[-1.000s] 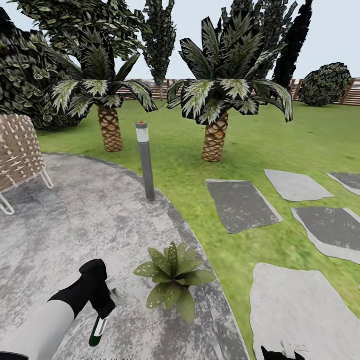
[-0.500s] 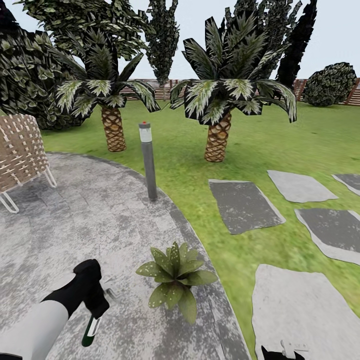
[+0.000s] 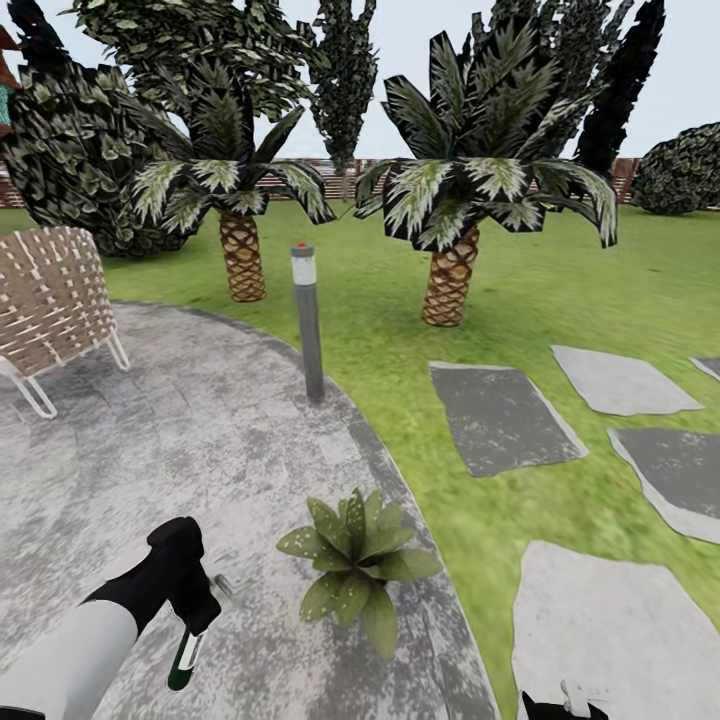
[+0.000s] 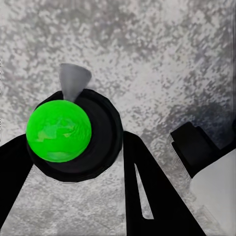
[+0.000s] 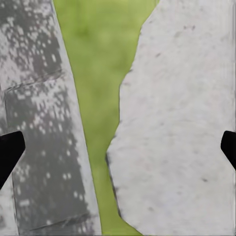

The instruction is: Pick up the pesticide atomizer in the garden and spray insectifuge to fully cover both potted plants in the garden.

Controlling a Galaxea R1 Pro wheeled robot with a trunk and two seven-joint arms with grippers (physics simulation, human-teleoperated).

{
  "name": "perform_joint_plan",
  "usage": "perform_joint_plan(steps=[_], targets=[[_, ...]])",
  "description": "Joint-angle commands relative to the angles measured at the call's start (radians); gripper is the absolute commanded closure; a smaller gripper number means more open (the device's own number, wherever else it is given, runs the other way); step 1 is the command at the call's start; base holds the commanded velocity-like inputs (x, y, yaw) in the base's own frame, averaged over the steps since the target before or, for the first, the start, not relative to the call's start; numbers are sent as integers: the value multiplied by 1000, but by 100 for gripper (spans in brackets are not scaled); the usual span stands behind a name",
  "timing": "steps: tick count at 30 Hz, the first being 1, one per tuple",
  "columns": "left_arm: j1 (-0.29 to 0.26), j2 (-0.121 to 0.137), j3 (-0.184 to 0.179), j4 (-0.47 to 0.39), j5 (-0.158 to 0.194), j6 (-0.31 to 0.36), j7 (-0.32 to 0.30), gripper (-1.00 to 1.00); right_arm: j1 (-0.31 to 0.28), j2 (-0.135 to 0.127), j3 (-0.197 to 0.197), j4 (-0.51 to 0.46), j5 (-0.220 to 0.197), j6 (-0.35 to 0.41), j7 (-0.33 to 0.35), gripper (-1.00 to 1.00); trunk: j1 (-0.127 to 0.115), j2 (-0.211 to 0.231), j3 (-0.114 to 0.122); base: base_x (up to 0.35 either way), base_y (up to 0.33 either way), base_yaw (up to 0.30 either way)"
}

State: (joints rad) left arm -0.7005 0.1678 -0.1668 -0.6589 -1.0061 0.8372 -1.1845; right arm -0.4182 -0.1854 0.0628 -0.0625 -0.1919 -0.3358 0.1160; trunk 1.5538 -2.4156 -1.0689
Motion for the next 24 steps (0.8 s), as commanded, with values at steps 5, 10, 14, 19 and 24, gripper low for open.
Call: perform_joint_plan(steps=[5, 10, 14, 19, 24], targets=[[-1, 0, -5, -2, -6, 6, -9, 100, -1, -1, 6, 1, -11, -3, 5, -100, 0, 0, -1, 177, -215, 5], [-1, 0, -4, -2, -6, 8, -9, 100, -1, -1, 6, 1, -11, -3, 5, -100, 0, 0, -1, 29, -263, 0], [-1, 1, -3, -2, -6, 8, -9, 100, -1, -1, 6, 1, -11, -3, 5, -100, 0, 0, -1, -81, -263, 0], [-1, 1, -1, -3, -6, 8, -9, 100, -1, 0, 6, 1, -11, -3, 5, -100, 0, 0, -1, -221, -209, 1], [-1, 12, -3, -3, -6, 11, -8, 100, -1, 0, 6, 1, -11, -3, 5, -100, 0, 0, -1, -232, -194, 131]])
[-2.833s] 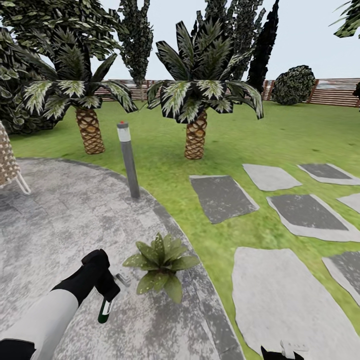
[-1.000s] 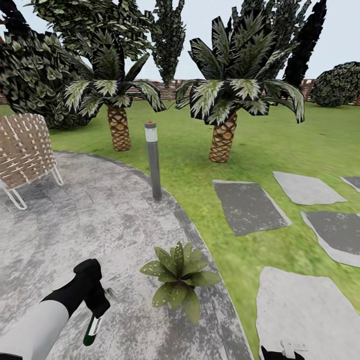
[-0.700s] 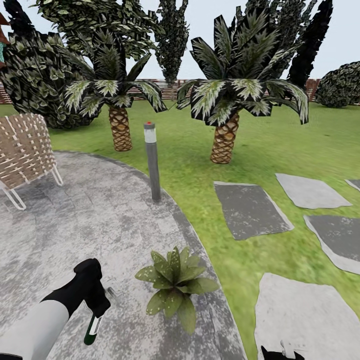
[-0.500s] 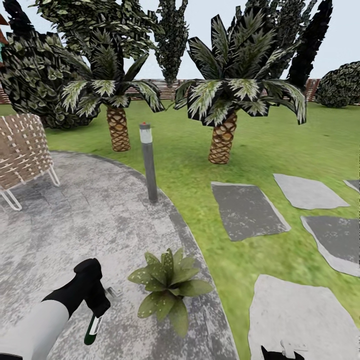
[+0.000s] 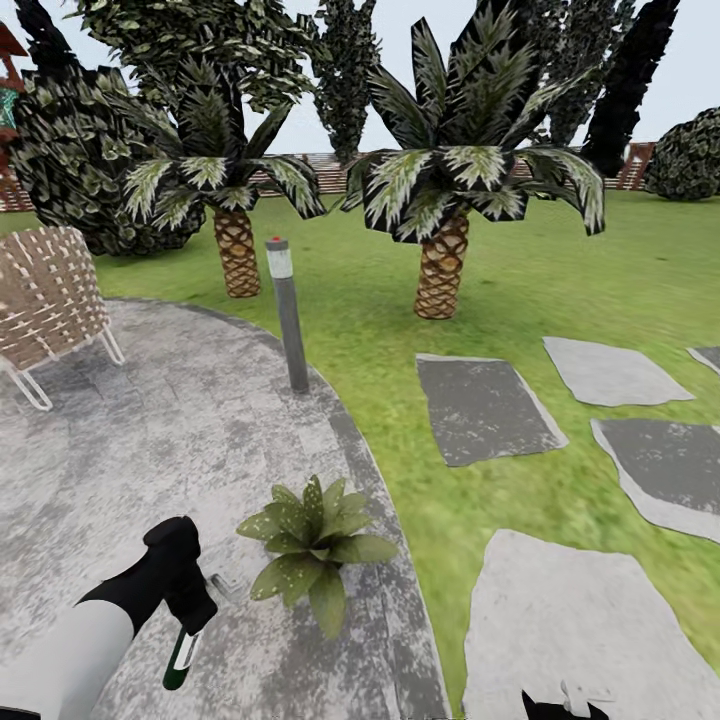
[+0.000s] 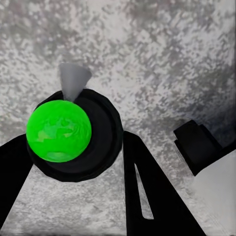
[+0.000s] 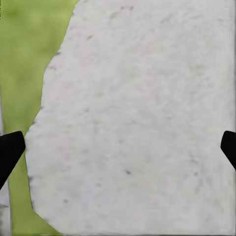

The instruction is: Pick up the pesticide atomizer in the garden and spray insectifuge to fully cover both potted plants in the garden.

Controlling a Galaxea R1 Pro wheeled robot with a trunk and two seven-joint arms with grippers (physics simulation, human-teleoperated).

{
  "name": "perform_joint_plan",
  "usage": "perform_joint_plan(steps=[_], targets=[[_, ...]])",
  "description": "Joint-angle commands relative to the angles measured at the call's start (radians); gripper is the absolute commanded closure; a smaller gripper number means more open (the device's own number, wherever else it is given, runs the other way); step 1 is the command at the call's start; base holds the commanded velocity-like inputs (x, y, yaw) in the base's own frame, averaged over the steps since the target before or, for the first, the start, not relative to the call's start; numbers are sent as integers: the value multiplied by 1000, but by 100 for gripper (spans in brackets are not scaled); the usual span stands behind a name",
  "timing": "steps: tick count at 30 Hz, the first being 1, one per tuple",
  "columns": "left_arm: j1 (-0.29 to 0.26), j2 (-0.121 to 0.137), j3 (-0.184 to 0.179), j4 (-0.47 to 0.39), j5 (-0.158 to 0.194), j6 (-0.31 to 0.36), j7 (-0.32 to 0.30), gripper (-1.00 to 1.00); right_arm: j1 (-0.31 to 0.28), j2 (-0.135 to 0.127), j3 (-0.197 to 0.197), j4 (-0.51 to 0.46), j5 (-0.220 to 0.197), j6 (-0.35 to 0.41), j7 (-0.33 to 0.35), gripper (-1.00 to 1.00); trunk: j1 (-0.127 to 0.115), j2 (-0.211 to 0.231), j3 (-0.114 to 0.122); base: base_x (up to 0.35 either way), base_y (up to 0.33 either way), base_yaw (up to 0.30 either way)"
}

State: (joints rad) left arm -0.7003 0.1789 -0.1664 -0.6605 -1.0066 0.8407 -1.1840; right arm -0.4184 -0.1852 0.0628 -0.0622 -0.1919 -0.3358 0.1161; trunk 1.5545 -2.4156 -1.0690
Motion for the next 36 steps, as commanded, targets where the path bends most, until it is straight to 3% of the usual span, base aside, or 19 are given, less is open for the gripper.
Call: perform_joint_plan(steps=[1, 6, 19, 29, 36], targets=[[-1, 2, -4, -1, -6, 7, -9, 100, 0, 0, 6, 1, -11, -3, 5, -100, -1, 0, -1, -159, -150, 225], [-1, -5, 20, -2, -6, 8, -8, 100, 0, 0, 6, 1, -11, -3, 5, -100, -1, 0, -1, -65, -45, 242], [-13, -12, 21, -6, -4, 13, -14, 100, 0, 0, 6, 1, -11, -3, 5, -100, -1, 0, -1, 87, -1, 65], [-38, -35, 13, -7, -19, 14, -83, 100, 0, -2, 6, 1, -11, -3, 5, -100, -1, 0, -1, 8, 0, 158], [-103, -38, 10, -7, -24, 14, -119, 100, 0, -22, 8, 5, -9, -3, 5, -100, -1, 0, -1, 0, 0, 24]])
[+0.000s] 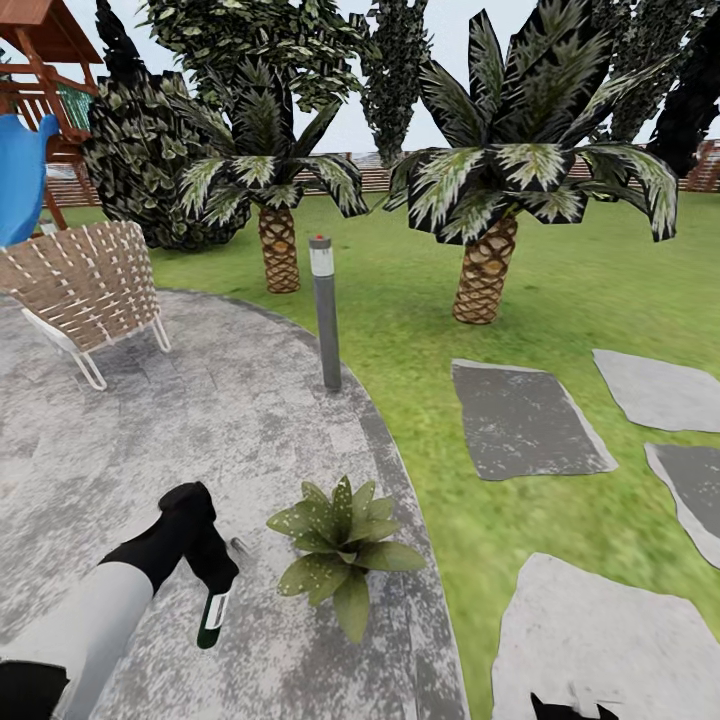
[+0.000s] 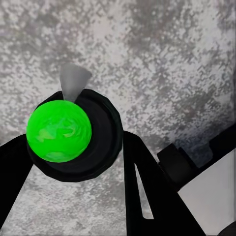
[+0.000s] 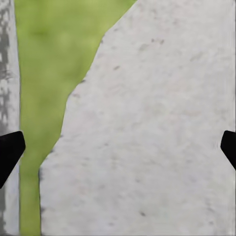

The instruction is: Pick up the pesticide atomizer in the garden and spray insectifuge to fully cover both potted plants in the garden.

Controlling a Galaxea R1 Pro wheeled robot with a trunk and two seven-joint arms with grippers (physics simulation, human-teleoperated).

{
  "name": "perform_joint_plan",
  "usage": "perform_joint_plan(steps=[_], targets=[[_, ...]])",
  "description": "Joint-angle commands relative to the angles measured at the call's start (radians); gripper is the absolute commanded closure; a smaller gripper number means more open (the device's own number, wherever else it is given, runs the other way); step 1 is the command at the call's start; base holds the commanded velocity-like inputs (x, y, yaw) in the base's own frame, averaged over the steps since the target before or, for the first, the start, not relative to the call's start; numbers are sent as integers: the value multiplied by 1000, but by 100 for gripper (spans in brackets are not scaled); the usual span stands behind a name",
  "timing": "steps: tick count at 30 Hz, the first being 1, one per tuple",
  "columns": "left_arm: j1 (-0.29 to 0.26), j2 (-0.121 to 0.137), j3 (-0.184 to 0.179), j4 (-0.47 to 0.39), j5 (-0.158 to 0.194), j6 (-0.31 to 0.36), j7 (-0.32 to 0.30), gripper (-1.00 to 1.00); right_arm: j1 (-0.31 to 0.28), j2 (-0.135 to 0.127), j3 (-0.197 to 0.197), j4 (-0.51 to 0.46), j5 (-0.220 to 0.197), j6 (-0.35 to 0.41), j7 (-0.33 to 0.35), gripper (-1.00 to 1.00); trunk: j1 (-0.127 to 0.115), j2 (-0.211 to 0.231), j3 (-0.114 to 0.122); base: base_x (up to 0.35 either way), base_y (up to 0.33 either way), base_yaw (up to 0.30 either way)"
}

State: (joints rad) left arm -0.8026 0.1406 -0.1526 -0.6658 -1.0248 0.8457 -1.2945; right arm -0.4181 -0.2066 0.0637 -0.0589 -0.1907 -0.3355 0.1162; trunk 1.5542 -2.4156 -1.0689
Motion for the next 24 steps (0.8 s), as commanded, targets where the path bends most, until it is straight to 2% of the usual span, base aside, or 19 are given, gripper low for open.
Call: perform_joint_plan(steps=[1, 8, 18, 24], targets=[[-2, 0, -4, -2, -10, 9, -11, 100, -1, -2, 7, 1, -10, -4, 5, -100, 0, 0, -1, 0, 0, 1], [-5, -1, -2, -2, -20, 9, -15, 100, -1, -2, 7, 1, -11, -4, 5, -100, 0, 0, -1, 0, -33, 0], [-5, 0, -2, -2, -17, 10, -16, 100, -1, 0, 7, -1, -12, -3, 5, -100, 0, 0, -1, -12, -249, 0], [-6, 1, -2, -2, -17, 31, -15, 100, -1, 1, 7, -1, -12, -3, 5, -100, 0, 0, -1, -208, -212, 4]])
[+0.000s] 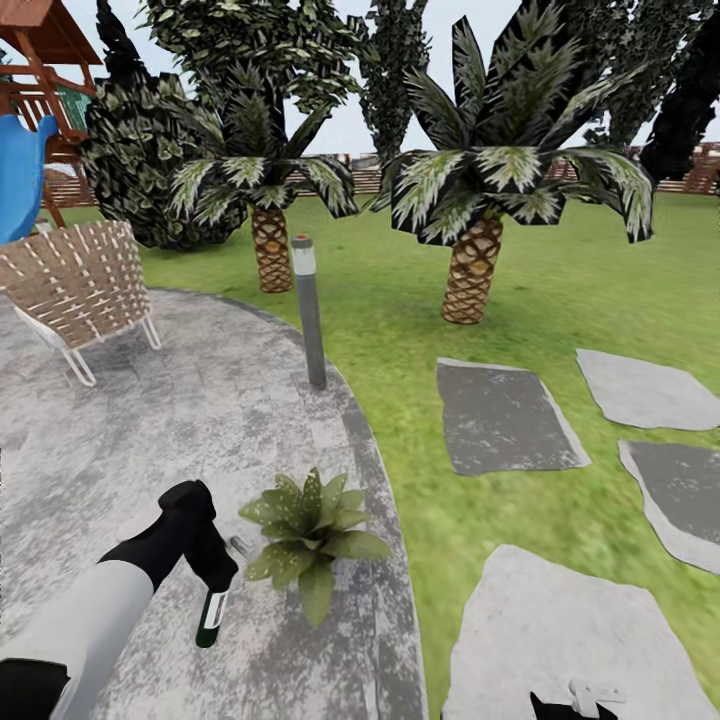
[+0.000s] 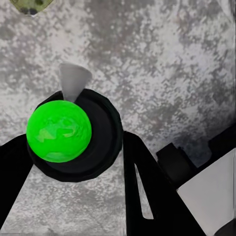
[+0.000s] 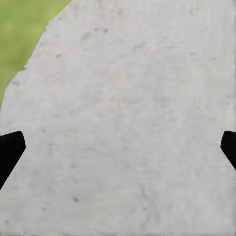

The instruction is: Pick up the pesticide atomizer in the garden and spray insectifuge to fully cover both potted plants in the garden.

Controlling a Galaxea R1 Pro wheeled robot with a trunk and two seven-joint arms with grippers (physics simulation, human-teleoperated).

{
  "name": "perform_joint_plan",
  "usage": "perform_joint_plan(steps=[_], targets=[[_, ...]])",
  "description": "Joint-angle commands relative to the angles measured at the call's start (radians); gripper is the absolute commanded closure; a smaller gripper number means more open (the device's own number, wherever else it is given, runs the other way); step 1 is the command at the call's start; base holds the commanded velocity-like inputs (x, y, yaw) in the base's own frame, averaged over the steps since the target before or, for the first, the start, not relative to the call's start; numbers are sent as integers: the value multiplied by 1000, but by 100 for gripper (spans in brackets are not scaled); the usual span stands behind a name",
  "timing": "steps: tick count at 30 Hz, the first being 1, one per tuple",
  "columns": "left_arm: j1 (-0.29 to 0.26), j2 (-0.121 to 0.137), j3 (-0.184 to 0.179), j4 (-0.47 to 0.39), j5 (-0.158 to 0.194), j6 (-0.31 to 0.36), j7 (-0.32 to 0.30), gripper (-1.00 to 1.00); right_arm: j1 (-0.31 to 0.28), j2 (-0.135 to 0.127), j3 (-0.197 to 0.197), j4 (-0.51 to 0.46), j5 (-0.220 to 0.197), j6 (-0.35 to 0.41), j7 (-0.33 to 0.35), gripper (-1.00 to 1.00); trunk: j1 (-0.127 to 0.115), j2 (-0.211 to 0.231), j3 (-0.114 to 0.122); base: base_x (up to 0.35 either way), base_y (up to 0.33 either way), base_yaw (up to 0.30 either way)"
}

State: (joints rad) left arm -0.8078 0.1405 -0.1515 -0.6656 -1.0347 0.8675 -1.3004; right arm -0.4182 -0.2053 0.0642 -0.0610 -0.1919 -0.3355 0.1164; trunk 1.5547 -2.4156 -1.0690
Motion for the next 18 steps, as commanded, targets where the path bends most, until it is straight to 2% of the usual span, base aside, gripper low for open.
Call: perform_joint_plan(steps=[1, 5, 12, 15, 18], targets=[[-1, 1, -3, -2, -7, 12, -9, 100, -1, 0, 6, 1, -11, -3, 5, -100, -1, 0, -1, -243, -197, 47], [-1, 1, -3, -2, -7, 15, -10, 100, -1, 1, 6, 1, -11, -3, 5, -100, -1, 0, -1, -246, -197, 152], [0, 1, -2, -2, -7, 16, -10, 100, -1, 1, 6, 1, -11, -3, 5, -100, -1, 0, -1, -236, -199, 263], [-1, 1, -2, -2, -7, 16, -10, 100, -1, 1, 6, 1, -11, -3, 5, -100, -1, 0, -1, -71, -239, 249], [-1, 0, -2, -2, -7, 16, -10, 100, -1, 1, 6, 1, -11, -3, 6, -100, -1, 0, -1, 70, -257, 89]])
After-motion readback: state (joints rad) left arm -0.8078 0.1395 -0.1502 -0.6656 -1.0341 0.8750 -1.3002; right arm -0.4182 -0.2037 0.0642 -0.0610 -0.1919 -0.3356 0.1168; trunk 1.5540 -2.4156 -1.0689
